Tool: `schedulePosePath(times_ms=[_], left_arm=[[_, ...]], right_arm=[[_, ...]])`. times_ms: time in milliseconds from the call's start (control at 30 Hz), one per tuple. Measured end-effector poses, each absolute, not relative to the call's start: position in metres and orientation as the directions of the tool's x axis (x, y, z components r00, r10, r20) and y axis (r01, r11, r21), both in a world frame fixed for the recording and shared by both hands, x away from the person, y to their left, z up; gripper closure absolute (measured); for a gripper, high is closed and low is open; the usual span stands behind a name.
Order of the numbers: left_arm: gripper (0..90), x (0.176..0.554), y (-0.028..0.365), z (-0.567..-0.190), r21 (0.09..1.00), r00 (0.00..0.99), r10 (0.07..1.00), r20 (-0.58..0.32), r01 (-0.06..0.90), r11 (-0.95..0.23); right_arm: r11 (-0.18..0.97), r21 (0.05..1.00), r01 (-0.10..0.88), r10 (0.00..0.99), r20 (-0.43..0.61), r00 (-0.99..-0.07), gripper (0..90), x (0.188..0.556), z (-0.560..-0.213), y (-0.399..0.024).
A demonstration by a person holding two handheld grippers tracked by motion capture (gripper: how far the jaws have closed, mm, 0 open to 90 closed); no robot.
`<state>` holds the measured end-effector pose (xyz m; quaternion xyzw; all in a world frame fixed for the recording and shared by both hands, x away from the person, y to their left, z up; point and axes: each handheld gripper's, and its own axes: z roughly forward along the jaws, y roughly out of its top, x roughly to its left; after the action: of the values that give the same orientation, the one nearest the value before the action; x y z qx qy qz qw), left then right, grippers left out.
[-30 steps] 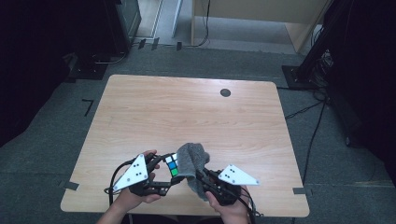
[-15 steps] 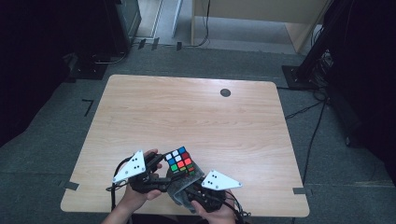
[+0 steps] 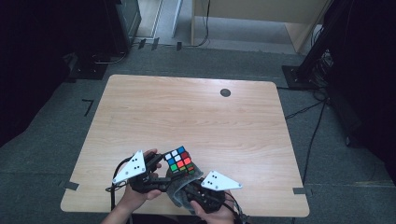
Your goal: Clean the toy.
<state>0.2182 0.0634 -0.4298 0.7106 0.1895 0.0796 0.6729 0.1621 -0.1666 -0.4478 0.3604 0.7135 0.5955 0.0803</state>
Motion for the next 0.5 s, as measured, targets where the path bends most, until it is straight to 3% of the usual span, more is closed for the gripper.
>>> schedulePosePath(times_ms=[200, 400, 500], left_arm=[[34.3, 0.221, 0.066, -0.430, 0.984, 0.911, 0.381, -0.159, 0.175, -0.009], [34.3, 0.219, 0.061, -0.432, 0.984, 0.911, 0.387, -0.144, 0.172, -0.038], [34.3, 0.220, 0.063, -0.431, 0.986, 0.902, 0.411, -0.131, 0.162, -0.041]], right_arm=[[-0.096, 0.905, 0.415, 0.668, 0.368, -0.646, 78.0, 0.169, -0.446, -0.194], [0.003, 0.910, 0.416, 0.634, 0.319, -0.704, 77.7, 0.164, -0.453, -0.170], [-0.014, 0.911, 0.411, 0.651, 0.321, -0.688, 77.6, 0.166, -0.451, -0.177]])
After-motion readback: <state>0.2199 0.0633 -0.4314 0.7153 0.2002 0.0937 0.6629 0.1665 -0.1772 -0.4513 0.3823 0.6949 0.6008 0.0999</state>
